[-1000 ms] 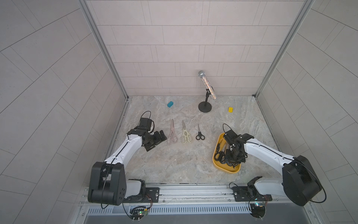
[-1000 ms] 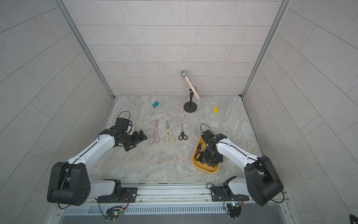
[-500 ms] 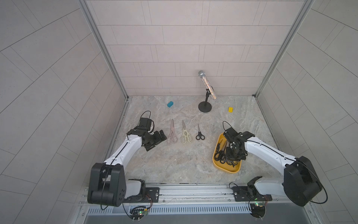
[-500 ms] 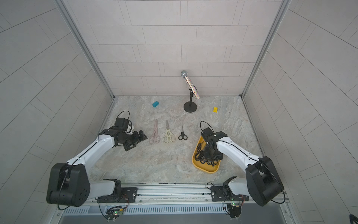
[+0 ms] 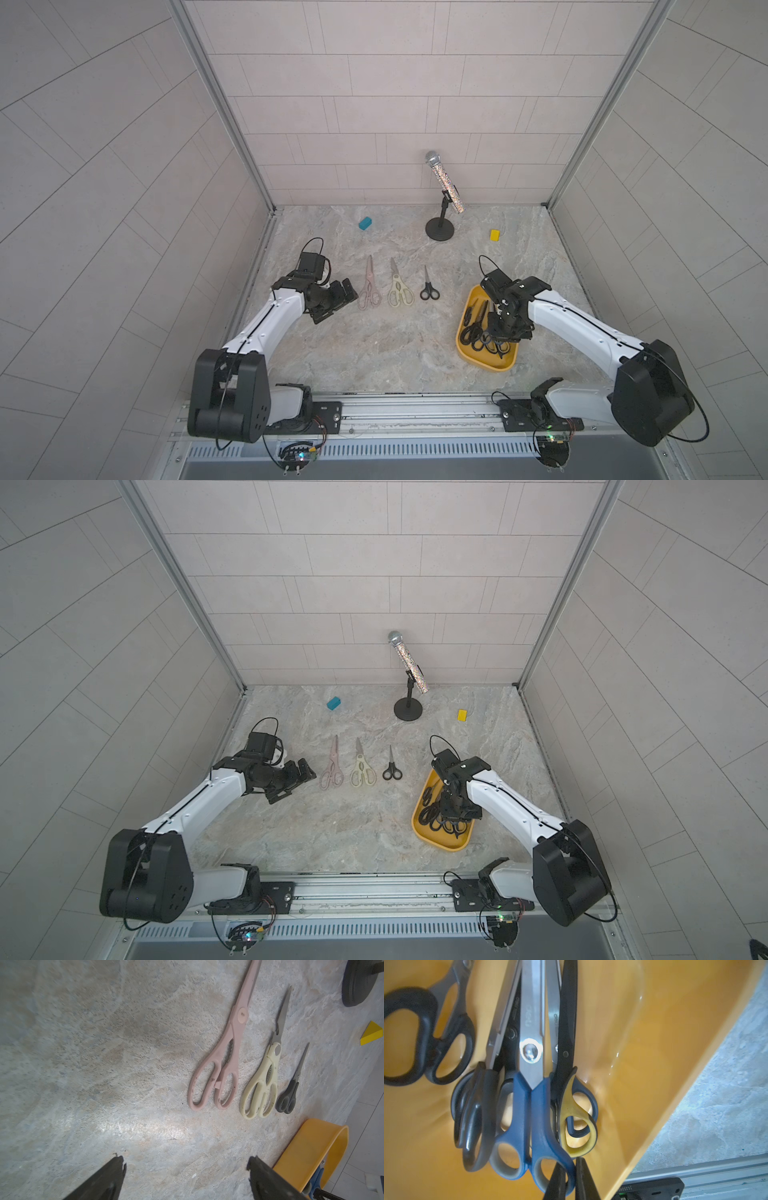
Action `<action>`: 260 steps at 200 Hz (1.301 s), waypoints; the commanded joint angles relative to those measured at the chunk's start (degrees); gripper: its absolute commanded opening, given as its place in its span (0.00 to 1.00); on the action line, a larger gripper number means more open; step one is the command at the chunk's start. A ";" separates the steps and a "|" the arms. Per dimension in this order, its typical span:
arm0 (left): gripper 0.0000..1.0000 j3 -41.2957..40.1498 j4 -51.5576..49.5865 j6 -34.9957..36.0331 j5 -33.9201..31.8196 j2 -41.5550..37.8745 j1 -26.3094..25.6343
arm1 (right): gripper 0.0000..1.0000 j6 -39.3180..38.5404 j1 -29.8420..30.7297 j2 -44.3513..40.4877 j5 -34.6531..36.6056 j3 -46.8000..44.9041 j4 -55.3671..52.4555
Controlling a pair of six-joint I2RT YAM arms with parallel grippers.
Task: Take the scissors out of the storage box
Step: Pick up the scissors from the storage box, then adjust the storage box at the center of the board, then place the scissors at the center of the board.
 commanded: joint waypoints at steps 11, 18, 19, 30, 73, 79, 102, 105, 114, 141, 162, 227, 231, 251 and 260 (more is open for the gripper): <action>1.00 0.90 -0.30 -0.01 0.05 -0.21 -0.20 | 0.00 -0.52 0.08 -2.65 4.07 2.70 -3.10; 1.00 0.86 -0.36 0.09 0.01 -0.21 -0.14 | 0.00 -0.79 0.08 -2.97 3.95 3.14 -3.17; 1.00 0.86 -0.36 0.13 0.03 -0.21 -0.18 | 0.00 -0.81 0.12 -3.01 3.92 3.18 -3.19; 1.00 0.88 -0.29 0.09 0.05 -0.12 -0.19 | 0.00 -1.19 0.07 -3.10 3.89 4.01 -3.67; 1.00 0.51 -0.09 0.17 0.14 0.16 -0.19 | 0.00 -2.92 0.11 -2.35 3.93 8.38 -4.08; 1.00 0.40 -0.04 0.16 0.14 0.07 -0.15 | 0.00 -3.31 0.07 -2.03 3.60 9.06 -3.65; 1.00 -0.24 0.40 0.11 0.22 -0.07 -0.20 | 0.00 -4.62 0.09 0.68 1.96 12.13 -1.06; 1.00 -0.23 0.42 0.08 0.28 -0.12 -0.24 | 0.00 -4.82 0.09 1.25 1.72 12.58 -0.62; 1.00 -0.37 0.72 -0.16 0.49 -0.01 -0.22 | 0.00 -5.66 0.10 2.82 0.84 13.89 1.25; 1.00 -1.10 2.19 -2.02 2.19 0.41 -0.20 | 0.00 -7.97 0.10 8.99 -0.89 18.23 7.96; 1.00 -1.52 2.97 -3.00 2.40 0.07 -0.24 | 0.00 -9.64 0.23 14.87 -2.92 22.13 11.87; 1.00 -3.07 1.17 -0.80 0.14 -2.34 -0.16 | 0.00 -9.96 1.29 28.35 -8.00 26.61 19.46; 1.00 -3.19 1.20 -0.83 0.22 -2.38 -0.11 | 0.00 -10.03 1.29 28.99 -7.65 26.47 19.46; 1.00 -3.60 1.48 -0.89 0.31 -2.16 -0.01 | 0.00 -11.07 0.69 31.15 -5.96 25.83 19.11; 1.00 -3.58 1.57 -0.73 0.32 -1.98 -0.03 | 0.00 -11.44 0.08 31.94 -5.56 25.40 19.10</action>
